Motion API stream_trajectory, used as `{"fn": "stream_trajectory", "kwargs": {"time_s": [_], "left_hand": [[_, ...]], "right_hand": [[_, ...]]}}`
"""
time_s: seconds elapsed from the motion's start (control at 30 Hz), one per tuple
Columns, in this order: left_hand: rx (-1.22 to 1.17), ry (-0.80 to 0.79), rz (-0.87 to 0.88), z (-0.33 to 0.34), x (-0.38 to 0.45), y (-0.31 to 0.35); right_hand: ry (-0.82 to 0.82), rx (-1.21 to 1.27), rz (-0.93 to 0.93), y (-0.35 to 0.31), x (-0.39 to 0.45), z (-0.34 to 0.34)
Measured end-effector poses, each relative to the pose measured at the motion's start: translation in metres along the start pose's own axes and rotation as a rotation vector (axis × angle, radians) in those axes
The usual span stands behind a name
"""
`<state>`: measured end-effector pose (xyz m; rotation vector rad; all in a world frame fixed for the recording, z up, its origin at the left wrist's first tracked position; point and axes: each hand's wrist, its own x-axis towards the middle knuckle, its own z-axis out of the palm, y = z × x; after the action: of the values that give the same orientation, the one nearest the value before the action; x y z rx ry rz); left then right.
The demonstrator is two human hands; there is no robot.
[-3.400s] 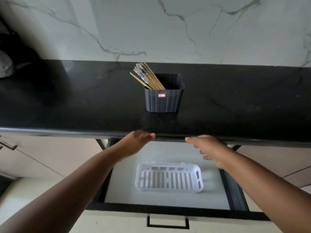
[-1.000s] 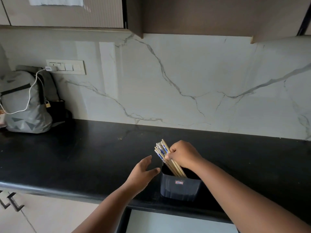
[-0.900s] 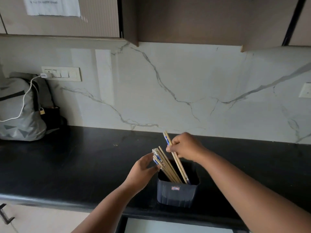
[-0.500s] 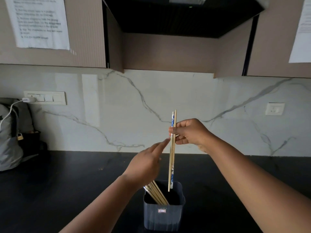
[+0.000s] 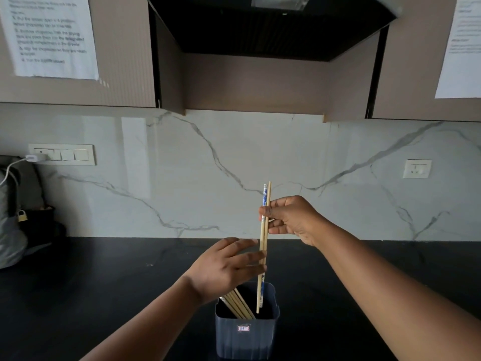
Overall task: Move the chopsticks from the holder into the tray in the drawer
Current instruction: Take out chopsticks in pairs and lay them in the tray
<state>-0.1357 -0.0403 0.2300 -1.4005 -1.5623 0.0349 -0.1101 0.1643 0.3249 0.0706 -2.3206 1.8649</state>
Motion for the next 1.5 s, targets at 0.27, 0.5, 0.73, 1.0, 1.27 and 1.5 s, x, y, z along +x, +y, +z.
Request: {"fn": "stream_trajectory", "kwargs": {"time_s": [0.27,0.5,0.73,1.0,1.27,1.5], "left_hand": [[-0.016,-0.062,0.094,-0.003,0.008,-0.002],[0.010,-0.072,0.188,-0.011,0.013,-0.010],[-0.029,0.014,0.123,-0.016,0.018,-0.008],[-1.141,-0.077,-1.433,-0.047,0.058,-0.033],[-1.222,-0.334,-1.504,-0.032,0.057,-0.032],[-1.133,-0.285,-1.463,-0.020,0.058,-0.025]], "right_hand": [[0.005,0.014,0.029,0.008,-0.003,0.004],[0.008,0.072,0.048,0.011,-0.004,0.004],[0.006,0.152,0.077,0.018,-0.006,0.004],[0.049,0.173,0.061,0.027,-0.005,0.004],[-0.027,0.200,0.052,0.018,-0.006,0.020],[-0.046,0.215,0.057,0.020,-0.006,0.028]]}}
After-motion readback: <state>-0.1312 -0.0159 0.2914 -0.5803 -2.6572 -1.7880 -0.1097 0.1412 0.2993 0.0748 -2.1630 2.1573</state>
